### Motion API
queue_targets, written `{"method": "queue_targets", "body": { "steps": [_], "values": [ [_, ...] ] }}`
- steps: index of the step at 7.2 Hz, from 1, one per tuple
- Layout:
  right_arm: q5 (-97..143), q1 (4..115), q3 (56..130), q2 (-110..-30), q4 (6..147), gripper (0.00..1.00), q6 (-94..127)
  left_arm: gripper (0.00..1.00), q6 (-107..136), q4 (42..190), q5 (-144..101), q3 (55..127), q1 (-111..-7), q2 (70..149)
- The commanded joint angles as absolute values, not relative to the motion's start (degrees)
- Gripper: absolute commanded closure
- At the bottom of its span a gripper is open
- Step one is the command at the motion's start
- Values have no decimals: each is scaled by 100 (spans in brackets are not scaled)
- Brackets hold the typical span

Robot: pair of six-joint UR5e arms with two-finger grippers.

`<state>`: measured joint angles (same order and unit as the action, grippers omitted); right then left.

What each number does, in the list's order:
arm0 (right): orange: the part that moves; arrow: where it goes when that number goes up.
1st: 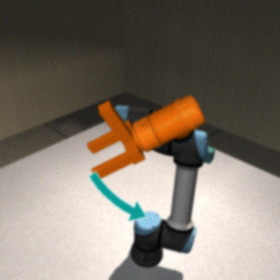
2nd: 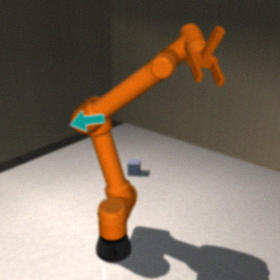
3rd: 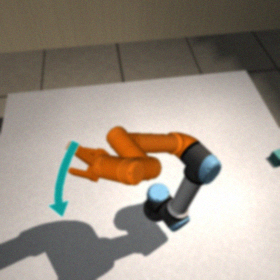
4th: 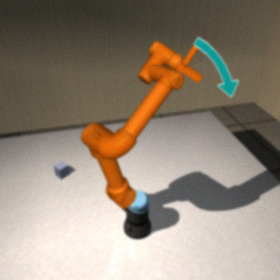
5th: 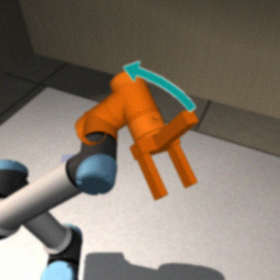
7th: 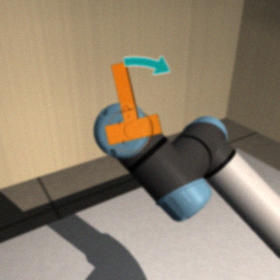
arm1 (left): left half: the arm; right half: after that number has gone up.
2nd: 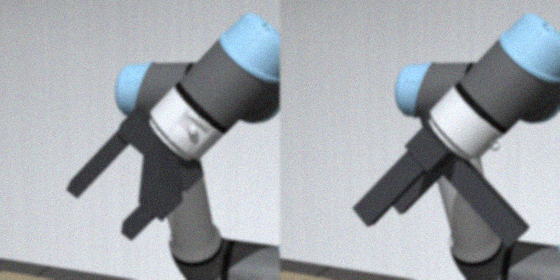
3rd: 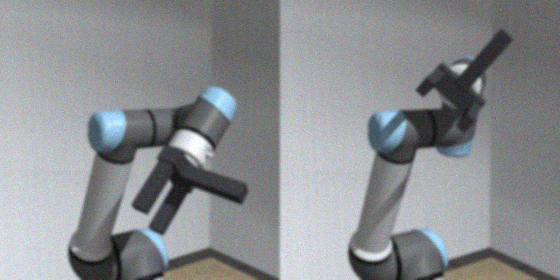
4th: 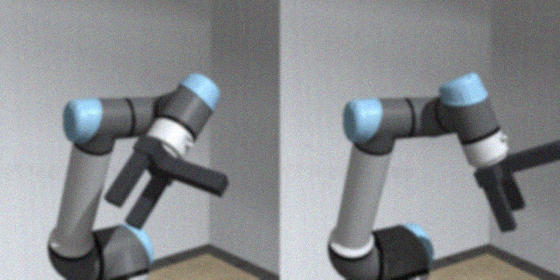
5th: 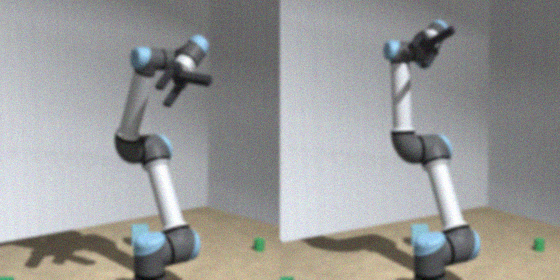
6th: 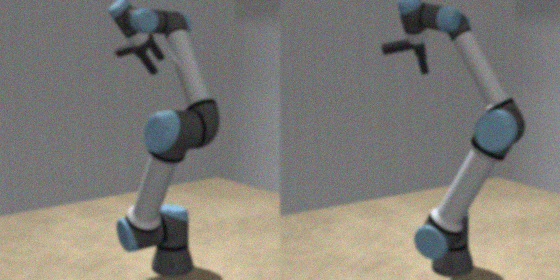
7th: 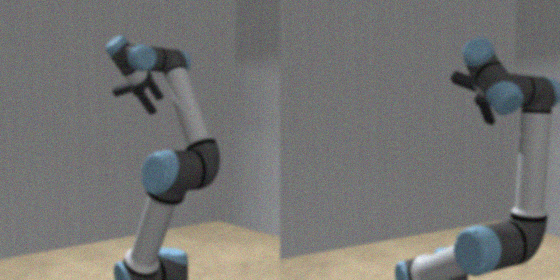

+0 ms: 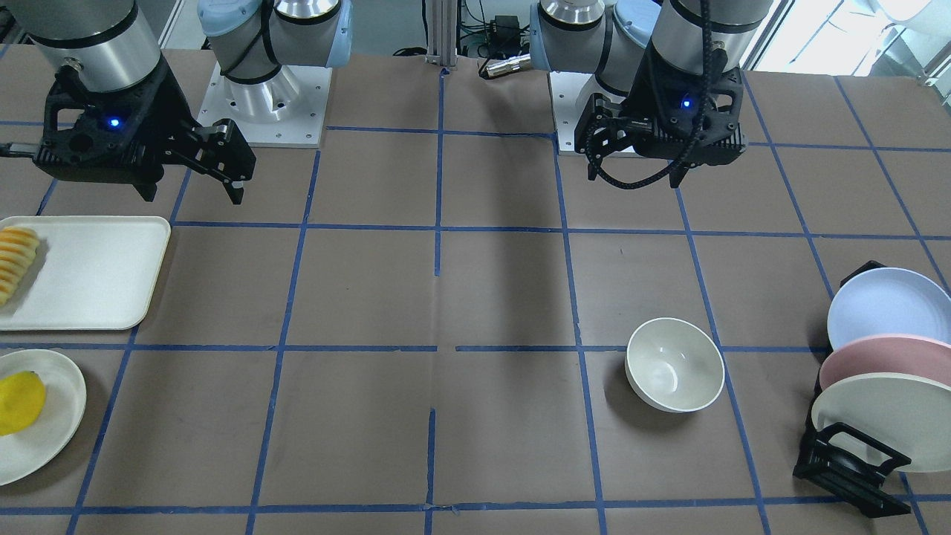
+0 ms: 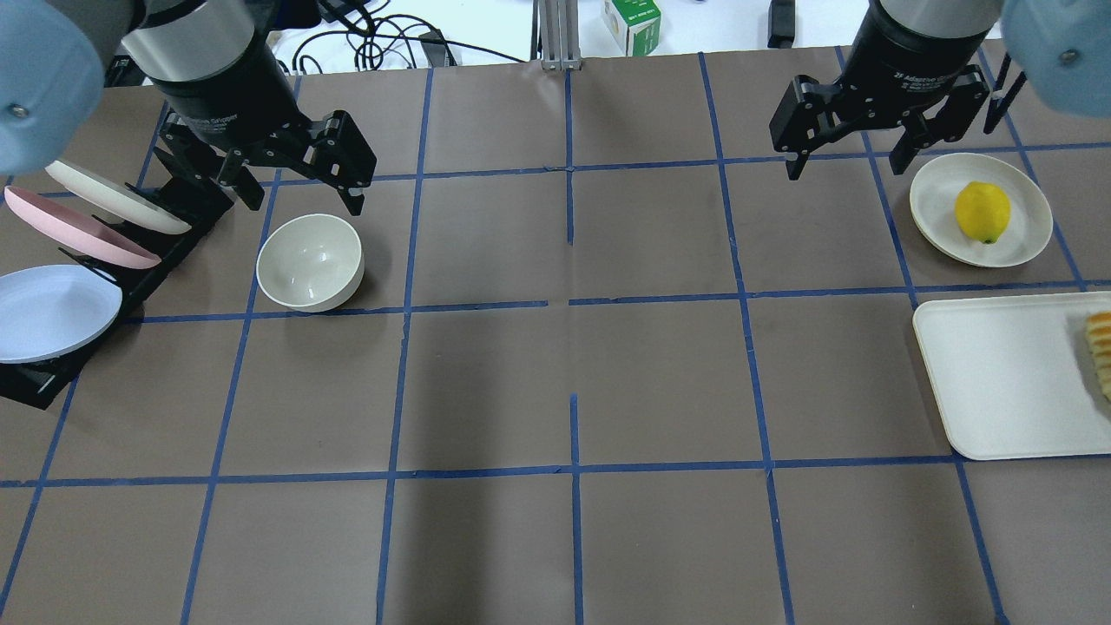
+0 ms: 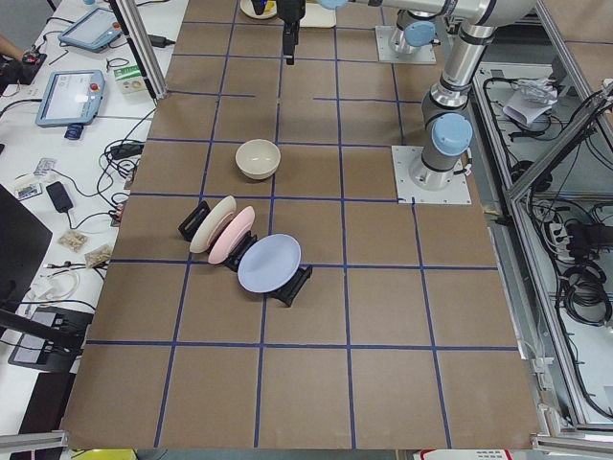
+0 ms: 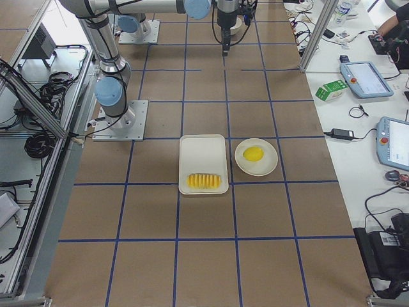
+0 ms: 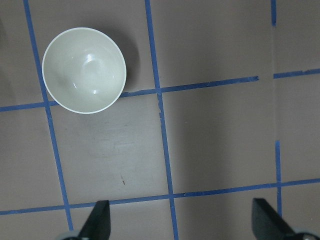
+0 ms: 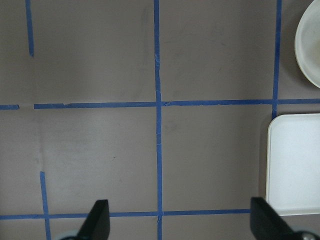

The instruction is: Place bowl and put lemon in it

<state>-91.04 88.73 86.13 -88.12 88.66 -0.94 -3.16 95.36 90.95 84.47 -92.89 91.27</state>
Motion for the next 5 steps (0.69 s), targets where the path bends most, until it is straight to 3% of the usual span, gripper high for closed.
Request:
{"method": "queue_targets", "body": {
  "steps": [1,3,5],
  "values": [
    [-9114,8868,8613,-8815,8868,0,-88,0,-316,9527,9114,8429,-9290,9123],
    [-9123,8825,8622,-8763,8894,0,-88,0,-343,9353,9114,8350,-9081,9307],
    [-9210,8789,8631,-8658,8956,0,-105,0,-1355,9264,9009,8464,-7793,9701]
  ]
}}
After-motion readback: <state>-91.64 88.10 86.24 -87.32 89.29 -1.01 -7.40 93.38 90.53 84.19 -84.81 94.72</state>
